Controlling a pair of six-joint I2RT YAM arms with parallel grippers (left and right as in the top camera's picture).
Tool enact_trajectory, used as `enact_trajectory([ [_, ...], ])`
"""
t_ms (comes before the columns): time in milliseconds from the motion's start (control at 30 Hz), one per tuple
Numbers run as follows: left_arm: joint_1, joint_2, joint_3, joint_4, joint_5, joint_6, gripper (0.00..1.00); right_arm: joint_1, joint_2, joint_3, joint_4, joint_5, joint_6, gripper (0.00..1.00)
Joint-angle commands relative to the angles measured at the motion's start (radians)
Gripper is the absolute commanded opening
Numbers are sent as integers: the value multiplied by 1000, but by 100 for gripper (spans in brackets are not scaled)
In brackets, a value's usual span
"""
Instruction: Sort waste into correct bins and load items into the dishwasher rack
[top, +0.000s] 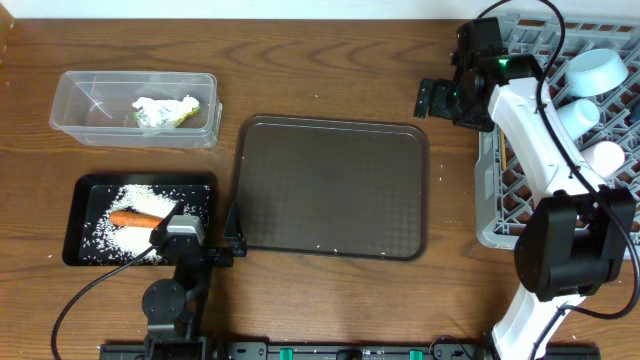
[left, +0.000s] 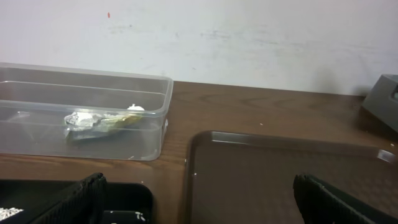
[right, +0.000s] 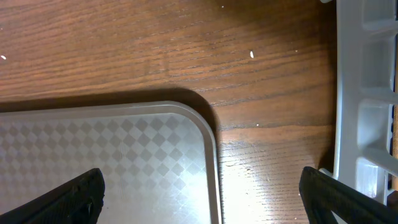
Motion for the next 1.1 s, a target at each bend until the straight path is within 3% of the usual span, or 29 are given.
enact_trajectory([
  [0, -2, -6, -14, -40, 5, 6, 98, 10, -13, 13, -1, 11, -12, 99],
  [400, -2, -6, -14, -40, 5, 6, 98, 35, -22, 11, -19, 168, -27, 99],
  [567, -2, -6, -14, -40, 5, 6, 98, 58, -90, -34, 70, 198, -64, 99],
  [700, -2, -6, -14, -40, 5, 6, 98, 65, -228, -186, 210, 198, -150, 99],
  [1067, -2, -6, -14, -40, 5, 6, 98, 8, -794, -838, 614, 201, -151, 99],
])
